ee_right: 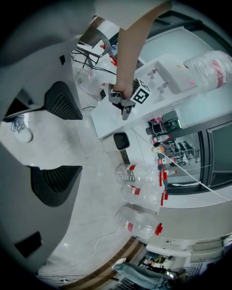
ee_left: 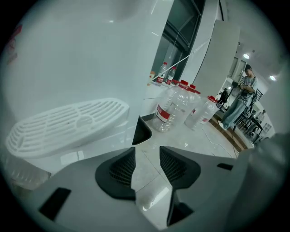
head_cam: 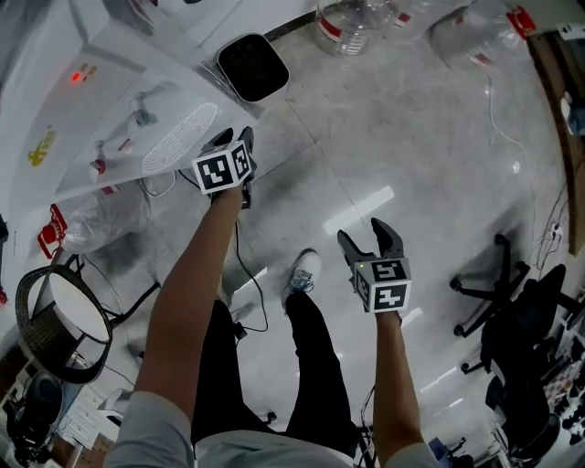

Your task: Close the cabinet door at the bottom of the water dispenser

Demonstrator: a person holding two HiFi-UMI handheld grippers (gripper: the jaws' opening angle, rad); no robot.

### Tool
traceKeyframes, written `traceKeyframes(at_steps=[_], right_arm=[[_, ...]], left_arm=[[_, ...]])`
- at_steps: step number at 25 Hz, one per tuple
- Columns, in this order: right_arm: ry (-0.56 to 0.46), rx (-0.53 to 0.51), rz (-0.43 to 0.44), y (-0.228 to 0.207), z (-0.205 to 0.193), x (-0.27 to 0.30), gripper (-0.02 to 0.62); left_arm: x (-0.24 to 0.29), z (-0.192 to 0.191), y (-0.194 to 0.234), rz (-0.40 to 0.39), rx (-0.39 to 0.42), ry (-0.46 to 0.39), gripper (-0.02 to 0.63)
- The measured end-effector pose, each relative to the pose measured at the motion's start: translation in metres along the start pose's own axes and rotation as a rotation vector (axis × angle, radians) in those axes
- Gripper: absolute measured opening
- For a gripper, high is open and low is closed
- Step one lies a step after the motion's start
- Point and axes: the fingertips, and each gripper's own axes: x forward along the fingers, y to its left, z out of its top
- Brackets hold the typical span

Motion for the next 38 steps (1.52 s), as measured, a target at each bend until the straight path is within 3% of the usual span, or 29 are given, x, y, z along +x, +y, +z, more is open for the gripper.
traceKeyframes(at_steps=[5, 11, 15, 18, 20, 21, 28, 33, 38], right_arm=[[-0.072, -0.014, -0.031, 0.010, 0.039, -0.028, 0.339], [-0.149, -0.032, -0.072, 0.033, 0.093, -0.078, 0.322], [-0.145, -0.013, -0.105, 0.056, 0.122, -0.117, 0.237], [-0.151, -0.017, -0.124, 0.080, 0.153, -0.146, 0.139], [-0.174, -0.056, -0.135, 0.102, 0.181, -0.168, 0.051], [-0.193, -0.088, -0.131, 0.116, 0.197, -0.180, 0.040], [-0.376, -0.271, -0.102, 0.207, 0.286, -0.271, 0.028], [-0.530, -0.381, -0.076, 0.273, 0.349, -0.339, 0.028], [-0.641, -0.540, -0.080, 0.329, 0.385, -0.407, 0.028]], left_arm=[[-0.056, -0.005, -0.028, -0.081, 0.097, -0.003, 0.159], [-0.141, 0.009, -0.051, -0.139, 0.264, -0.011, 0.061], [-0.213, 0.039, -0.060, -0.184, 0.405, -0.039, 0.031], [-0.272, 0.076, -0.067, -0.234, 0.492, -0.109, 0.028], [-0.310, 0.104, -0.072, -0.257, 0.518, -0.169, 0.028], [-0.329, 0.119, -0.073, -0.264, 0.522, -0.196, 0.028], [-0.462, 0.204, -0.070, -0.289, 0.537, -0.354, 0.028], [-0.555, 0.259, -0.058, -0.252, 0.601, -0.496, 0.028], [-0.644, 0.295, -0.047, -0.212, 0.657, -0.625, 0.028]])
